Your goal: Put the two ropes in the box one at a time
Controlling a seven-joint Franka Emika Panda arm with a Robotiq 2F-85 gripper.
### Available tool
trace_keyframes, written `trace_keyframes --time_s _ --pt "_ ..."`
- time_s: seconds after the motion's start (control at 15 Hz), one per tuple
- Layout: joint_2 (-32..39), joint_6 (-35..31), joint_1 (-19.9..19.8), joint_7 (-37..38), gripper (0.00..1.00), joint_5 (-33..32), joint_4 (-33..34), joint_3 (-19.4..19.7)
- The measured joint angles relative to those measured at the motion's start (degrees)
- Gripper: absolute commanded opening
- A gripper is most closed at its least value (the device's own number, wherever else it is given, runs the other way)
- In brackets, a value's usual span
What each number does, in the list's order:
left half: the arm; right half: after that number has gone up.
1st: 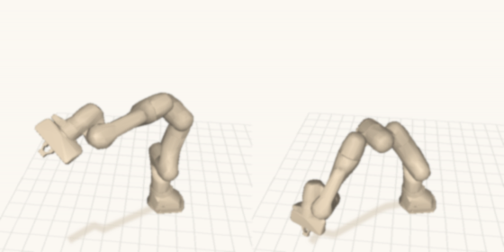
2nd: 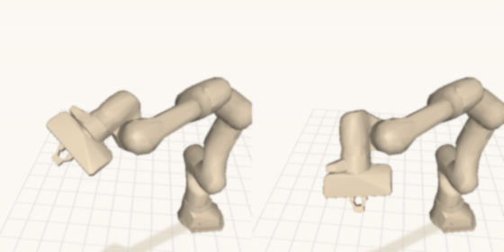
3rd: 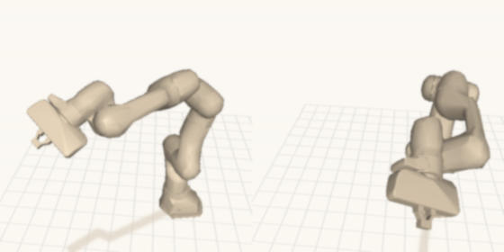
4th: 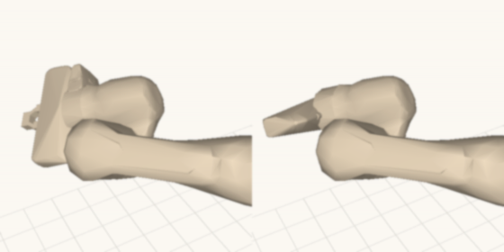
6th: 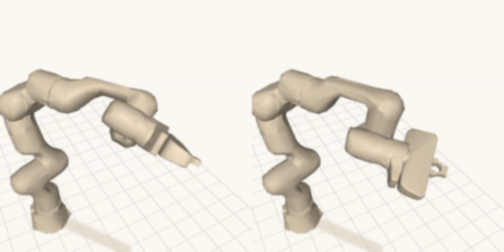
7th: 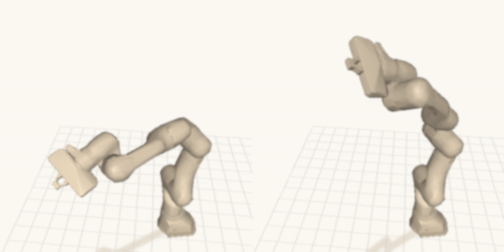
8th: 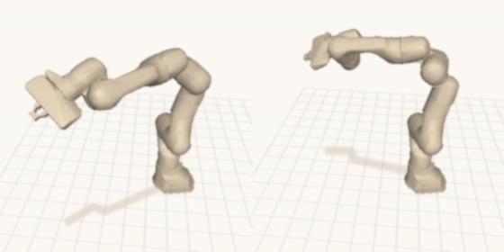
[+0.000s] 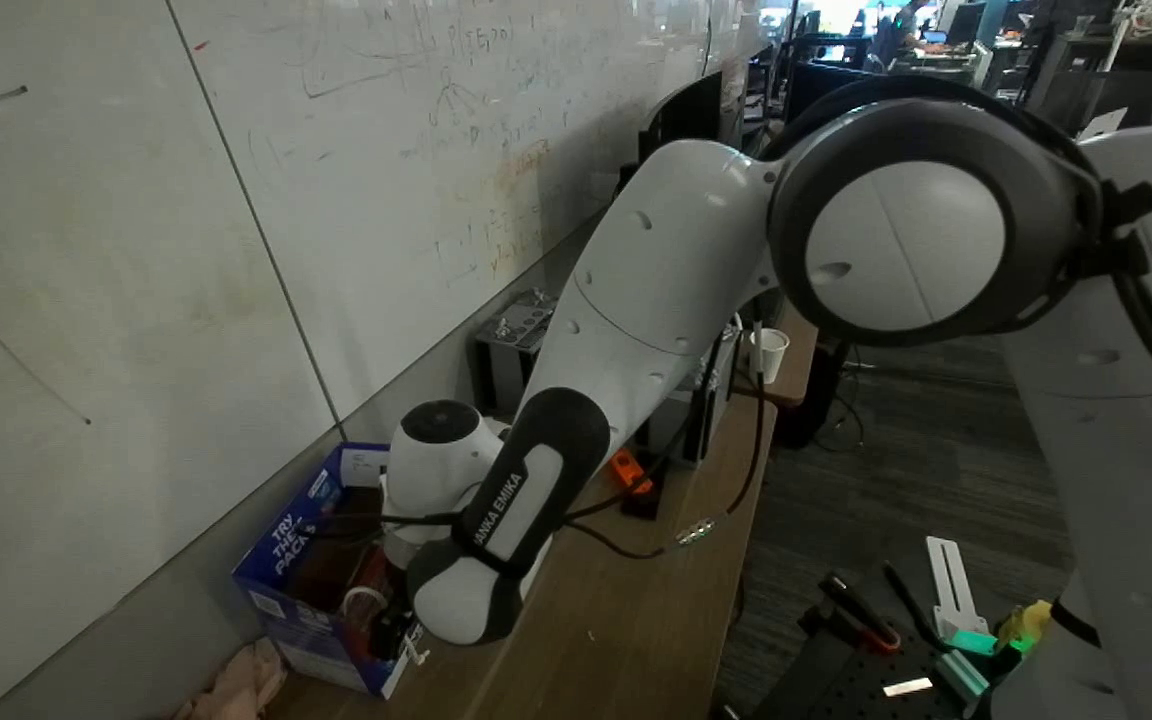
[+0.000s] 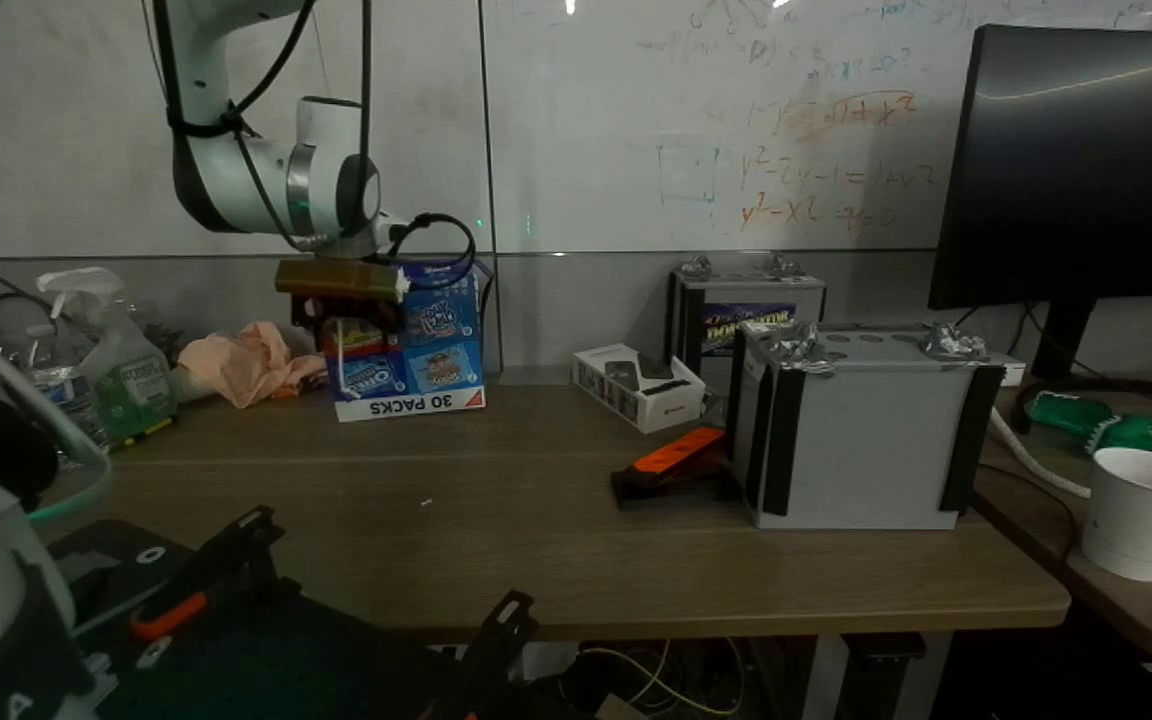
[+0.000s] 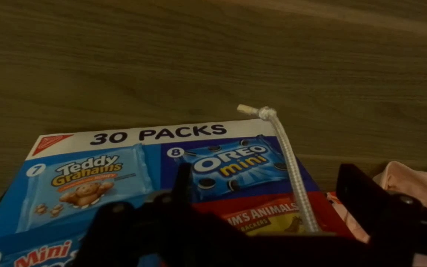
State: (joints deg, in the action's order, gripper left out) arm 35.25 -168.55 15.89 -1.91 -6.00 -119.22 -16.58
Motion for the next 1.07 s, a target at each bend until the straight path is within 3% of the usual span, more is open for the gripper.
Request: trace_keyframes --time_s 0.33,0.4,0.47,1.07 --pt "0.9 0.0 0.0 -0.1 1.00 0.0 0.7 0.0" --pt "0.9 0.0 0.0 -0.1 0.75 0.0 0.7 0.0" --pt "1.0 0.0 0.0 -0.1 0.73 0.0 0.8 0.0" --pt "1.0 0.7 0.1 -0.1 0.05 0.0 1.2 0.1"
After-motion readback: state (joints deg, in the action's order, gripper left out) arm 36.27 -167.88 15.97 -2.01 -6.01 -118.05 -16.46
